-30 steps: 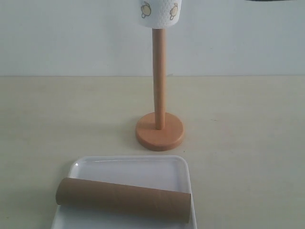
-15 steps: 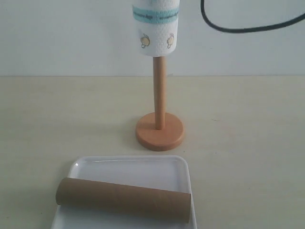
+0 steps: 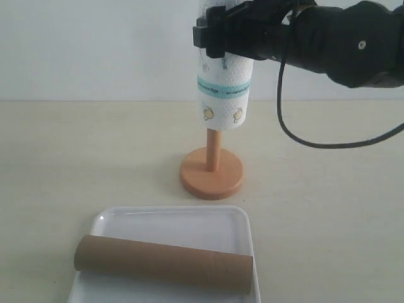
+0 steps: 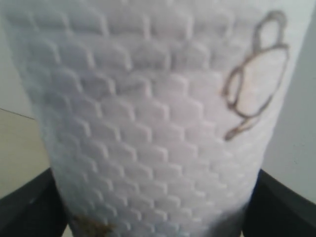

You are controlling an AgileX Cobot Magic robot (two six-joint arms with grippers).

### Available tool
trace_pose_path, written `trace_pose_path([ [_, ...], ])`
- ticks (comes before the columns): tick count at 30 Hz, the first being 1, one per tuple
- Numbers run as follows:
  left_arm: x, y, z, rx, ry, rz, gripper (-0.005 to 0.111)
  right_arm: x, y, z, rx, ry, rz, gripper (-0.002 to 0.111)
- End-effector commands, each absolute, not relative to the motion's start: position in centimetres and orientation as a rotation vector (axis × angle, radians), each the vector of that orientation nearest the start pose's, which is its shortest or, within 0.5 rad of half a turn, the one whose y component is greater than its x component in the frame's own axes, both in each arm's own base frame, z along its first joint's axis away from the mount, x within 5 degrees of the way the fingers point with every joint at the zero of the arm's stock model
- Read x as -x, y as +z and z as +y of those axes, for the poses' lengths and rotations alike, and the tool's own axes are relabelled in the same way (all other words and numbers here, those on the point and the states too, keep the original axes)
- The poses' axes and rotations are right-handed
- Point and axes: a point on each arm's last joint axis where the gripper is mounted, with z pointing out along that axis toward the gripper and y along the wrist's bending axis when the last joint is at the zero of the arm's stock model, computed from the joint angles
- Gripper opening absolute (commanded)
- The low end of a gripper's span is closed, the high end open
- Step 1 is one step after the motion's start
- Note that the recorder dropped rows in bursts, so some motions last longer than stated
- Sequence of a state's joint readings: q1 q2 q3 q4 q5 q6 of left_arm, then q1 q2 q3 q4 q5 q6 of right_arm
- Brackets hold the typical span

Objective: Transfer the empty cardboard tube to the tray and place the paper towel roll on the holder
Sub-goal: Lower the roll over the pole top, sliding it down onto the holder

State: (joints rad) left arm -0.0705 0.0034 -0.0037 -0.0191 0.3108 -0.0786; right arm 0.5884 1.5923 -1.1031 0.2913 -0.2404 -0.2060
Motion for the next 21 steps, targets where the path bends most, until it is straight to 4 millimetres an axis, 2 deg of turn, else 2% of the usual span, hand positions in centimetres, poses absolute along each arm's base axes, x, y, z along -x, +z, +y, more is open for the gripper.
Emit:
trace_pose_path([
  [1, -5.4, 18.5, -0.4, 0.026, -0.127, 1.795, 0.005, -31.5, 30.5, 20.1, 0.380, 0.416, 1.686, 0.001],
  [8, -5.4, 18.5, -0.4, 0.026, -0.127, 1.795, 0.005, -32.7, 27.4, 20.9, 0.388, 0.401, 1.756, 0.001],
  [21, -5.4, 18.5, -0.4, 0.026, -0.127, 1.795, 0.005, -34.3, 23.1, 21.7, 0.386, 0.371, 1.805, 0.001],
])
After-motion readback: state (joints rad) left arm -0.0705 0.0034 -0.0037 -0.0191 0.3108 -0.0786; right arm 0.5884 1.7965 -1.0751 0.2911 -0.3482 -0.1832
